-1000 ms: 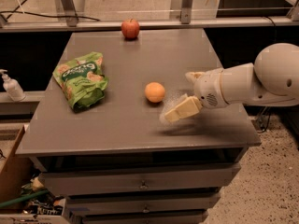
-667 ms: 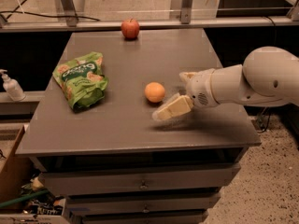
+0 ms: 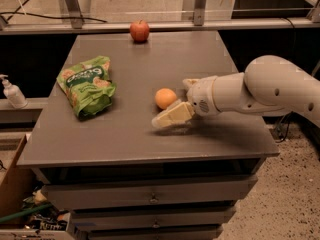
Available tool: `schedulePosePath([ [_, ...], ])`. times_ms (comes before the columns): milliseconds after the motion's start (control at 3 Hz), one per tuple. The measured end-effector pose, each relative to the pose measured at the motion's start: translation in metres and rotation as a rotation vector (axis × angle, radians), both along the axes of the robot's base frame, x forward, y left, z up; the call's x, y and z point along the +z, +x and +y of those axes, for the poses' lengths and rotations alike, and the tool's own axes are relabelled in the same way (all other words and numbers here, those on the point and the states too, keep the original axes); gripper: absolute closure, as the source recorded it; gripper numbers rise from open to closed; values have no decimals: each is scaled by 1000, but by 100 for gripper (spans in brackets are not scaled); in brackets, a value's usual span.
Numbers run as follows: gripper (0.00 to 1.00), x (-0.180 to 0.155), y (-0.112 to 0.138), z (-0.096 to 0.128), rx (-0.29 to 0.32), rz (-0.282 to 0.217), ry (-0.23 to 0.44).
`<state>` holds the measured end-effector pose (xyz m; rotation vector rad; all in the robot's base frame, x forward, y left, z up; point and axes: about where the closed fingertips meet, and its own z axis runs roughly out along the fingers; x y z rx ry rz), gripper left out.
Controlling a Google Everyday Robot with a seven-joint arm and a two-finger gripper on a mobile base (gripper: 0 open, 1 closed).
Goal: Move orange near apple
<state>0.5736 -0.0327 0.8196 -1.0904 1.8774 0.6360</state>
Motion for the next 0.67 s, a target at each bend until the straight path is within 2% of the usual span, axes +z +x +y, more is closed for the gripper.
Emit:
schedulePosePath([
  [333, 18, 0, 3, 8, 0, 5, 23],
  [667, 42, 3, 6, 15, 2, 5, 42],
])
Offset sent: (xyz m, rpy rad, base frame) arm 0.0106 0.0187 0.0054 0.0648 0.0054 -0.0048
